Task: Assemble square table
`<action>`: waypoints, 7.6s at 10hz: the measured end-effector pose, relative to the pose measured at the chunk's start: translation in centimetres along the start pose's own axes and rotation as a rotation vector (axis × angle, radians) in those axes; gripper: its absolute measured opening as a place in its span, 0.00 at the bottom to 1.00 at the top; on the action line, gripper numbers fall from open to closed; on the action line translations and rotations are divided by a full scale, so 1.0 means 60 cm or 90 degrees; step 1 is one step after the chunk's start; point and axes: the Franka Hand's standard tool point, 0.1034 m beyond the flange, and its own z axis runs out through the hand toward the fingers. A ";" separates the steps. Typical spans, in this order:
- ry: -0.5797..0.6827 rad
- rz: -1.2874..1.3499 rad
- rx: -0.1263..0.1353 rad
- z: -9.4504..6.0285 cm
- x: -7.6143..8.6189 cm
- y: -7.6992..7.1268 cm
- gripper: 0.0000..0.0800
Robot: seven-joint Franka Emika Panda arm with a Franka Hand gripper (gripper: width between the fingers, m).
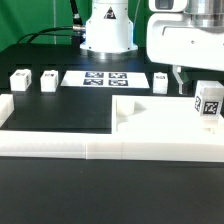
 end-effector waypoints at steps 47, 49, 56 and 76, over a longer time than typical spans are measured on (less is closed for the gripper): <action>0.055 0.139 0.011 0.006 0.020 0.014 0.36; 0.055 0.337 0.017 0.007 0.015 0.016 0.36; 0.042 0.553 0.037 0.009 0.009 0.021 0.66; 0.078 -0.170 0.006 0.015 -0.011 0.012 0.36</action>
Offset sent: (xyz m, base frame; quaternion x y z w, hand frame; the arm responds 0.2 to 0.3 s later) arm -0.0016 -0.0074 -0.0014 0.0400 -0.0083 -0.3337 0.9418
